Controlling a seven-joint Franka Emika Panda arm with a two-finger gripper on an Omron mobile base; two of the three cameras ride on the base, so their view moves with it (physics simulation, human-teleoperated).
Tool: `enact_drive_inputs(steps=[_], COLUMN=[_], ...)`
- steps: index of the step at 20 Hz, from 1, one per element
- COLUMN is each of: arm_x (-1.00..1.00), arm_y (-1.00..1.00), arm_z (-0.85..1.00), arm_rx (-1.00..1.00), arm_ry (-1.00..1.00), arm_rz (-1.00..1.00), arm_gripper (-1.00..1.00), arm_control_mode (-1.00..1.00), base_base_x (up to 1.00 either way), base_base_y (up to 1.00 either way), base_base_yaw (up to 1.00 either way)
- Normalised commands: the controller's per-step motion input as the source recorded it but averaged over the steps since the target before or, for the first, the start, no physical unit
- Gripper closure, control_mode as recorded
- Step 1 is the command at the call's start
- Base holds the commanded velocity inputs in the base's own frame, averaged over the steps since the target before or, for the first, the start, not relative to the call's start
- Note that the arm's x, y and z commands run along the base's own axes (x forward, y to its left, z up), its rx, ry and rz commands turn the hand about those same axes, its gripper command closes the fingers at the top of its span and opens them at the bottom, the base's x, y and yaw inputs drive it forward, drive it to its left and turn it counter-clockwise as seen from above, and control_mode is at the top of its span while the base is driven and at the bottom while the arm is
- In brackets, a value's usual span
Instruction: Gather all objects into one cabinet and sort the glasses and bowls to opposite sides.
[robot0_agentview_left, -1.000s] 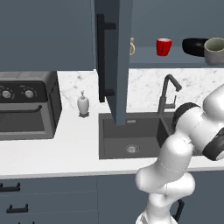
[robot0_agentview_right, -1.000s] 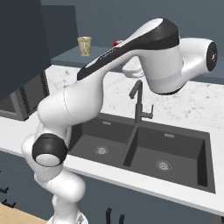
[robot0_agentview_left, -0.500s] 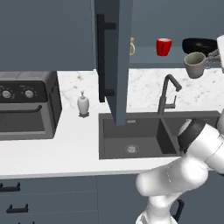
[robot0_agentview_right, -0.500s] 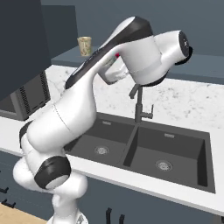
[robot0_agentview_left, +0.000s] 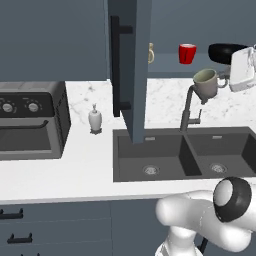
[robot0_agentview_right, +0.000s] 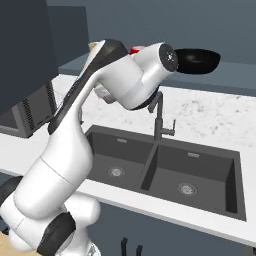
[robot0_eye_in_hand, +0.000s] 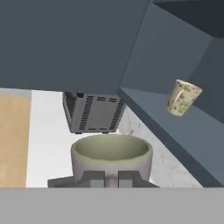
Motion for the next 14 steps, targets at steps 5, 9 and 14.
enact_drive_inputs(steps=[5,9,14], arm_x=[-0.02,0.0,0.03], arm_y=[0.16,0.07,0.05], arm_z=[0.08,0.08,0.02], arm_rx=[0.18,0.28,0.05], arm_ry=[0.0,0.0,0.02], arm_rz=[-0.16,-0.33,-0.11], arm_gripper=[1.0,1.0,1.0], arm_control_mode=[-1.0,-1.0,-1.0], base_base_x=[0.0,0.0,0.0], base_base_y=[0.0,0.0,0.0], base_base_yaw=[0.0,0.0,0.0])
